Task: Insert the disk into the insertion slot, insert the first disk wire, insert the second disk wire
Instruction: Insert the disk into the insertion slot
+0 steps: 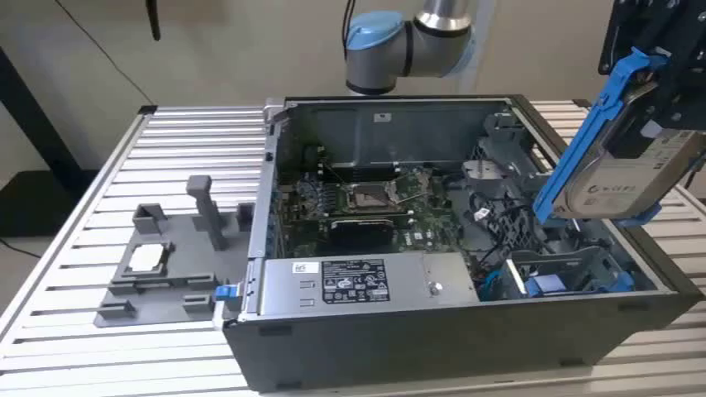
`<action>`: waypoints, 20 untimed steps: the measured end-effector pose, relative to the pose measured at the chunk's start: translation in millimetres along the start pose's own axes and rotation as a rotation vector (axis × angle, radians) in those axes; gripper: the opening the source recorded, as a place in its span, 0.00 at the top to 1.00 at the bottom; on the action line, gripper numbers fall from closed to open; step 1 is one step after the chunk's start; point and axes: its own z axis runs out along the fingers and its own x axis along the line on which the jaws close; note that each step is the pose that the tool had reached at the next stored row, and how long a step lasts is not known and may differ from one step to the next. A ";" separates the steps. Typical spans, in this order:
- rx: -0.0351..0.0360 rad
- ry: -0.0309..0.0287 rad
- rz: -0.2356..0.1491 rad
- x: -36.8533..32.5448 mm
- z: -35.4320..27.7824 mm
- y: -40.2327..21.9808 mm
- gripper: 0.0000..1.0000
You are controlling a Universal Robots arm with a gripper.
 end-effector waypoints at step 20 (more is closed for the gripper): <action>-0.0096 0.0027 0.000 0.0 2.1 -0.2 0.67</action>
